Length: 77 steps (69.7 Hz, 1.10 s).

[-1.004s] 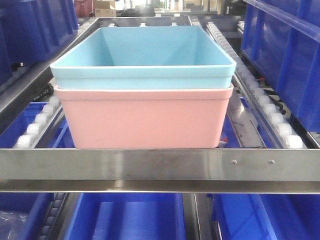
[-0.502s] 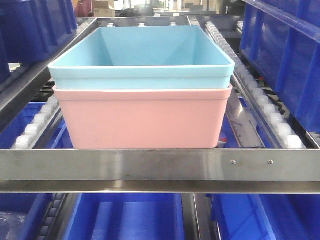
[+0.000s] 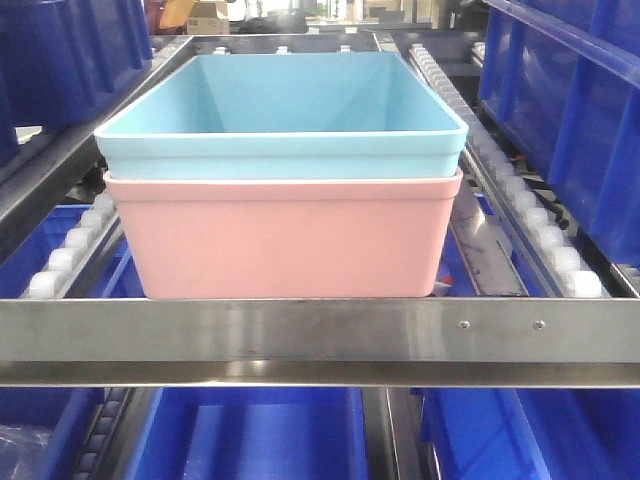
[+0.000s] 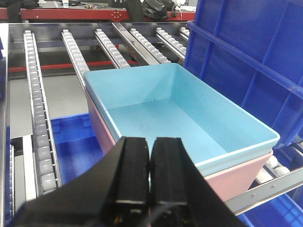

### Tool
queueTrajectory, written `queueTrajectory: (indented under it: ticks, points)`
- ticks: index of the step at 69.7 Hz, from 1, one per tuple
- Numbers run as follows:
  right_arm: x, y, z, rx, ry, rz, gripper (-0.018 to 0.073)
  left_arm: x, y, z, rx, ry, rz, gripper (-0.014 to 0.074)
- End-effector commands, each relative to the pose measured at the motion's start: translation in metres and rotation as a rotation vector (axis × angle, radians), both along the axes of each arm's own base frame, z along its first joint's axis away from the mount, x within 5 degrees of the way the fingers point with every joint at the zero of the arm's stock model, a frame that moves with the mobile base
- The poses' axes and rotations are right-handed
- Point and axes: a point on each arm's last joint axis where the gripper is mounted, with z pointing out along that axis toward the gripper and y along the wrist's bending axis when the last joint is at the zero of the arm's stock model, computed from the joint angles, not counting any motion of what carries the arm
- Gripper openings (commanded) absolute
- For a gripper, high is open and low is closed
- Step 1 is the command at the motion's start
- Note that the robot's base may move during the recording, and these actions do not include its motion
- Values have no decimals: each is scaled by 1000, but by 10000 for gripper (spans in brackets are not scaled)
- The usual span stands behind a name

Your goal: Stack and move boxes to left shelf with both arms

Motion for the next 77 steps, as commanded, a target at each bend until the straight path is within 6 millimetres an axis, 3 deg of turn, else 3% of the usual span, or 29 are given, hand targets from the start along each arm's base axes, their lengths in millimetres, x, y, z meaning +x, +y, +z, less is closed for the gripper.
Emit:
queueTrajectory:
  ticks: [1, 21, 38, 77]
  points:
    - [-4, -6, 2, -21, -86, -43, 56, -2, -4, 14, -47, -68, -51, -4]
    - [-23, -23, -49, -17, -191, -223, 56, -2, -4, 14, -47, -68, -51, -4]
    - [-31, -25, -83, -17, -196, -229, 56, -2, -4, 14, -47, -68, -51, -4]
    - [-30, -29, -83, 13, -186, -295, 56, -2, -4, 13, -47, -68, -52, -4]
